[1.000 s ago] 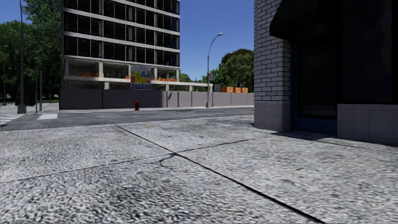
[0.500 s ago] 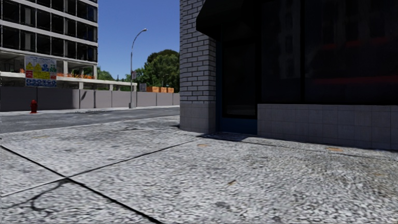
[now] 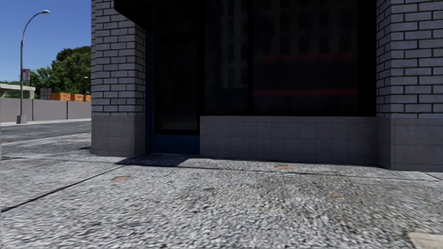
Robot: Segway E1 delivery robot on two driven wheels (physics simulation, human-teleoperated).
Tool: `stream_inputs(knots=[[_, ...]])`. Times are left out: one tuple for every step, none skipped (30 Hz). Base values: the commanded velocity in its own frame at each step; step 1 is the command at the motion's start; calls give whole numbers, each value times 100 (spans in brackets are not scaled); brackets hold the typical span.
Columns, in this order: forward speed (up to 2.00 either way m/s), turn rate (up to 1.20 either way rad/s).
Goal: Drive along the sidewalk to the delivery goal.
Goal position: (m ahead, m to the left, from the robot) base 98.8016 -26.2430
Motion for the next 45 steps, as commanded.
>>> stream_inputs(knots=[[132, -91], [132, -91], [132, -91], [132, -92], [132, -93], [132, -93], [132, -94], [132, -94], [132, -94], [132, -94], [132, -94], [132, -94], [132, -94], [132, -94], [132, -94], [132, -94], [132, -94], [132, -94], [132, -94], [132, -94], [132, -94], [132, -94], [132, -94], [133, -94], [134, -94], [134, -94], [134, -94], [134, -94], [134, -94], [134, -94], [134, -94], [134, -94], [134, -94], [134, -94], [134, -94], [134, -94], [134, -94], [134, -94], [134, -94], [134, -94], [134, -94], [134, -94], [134, -94], [134, -94], [134, -94]])
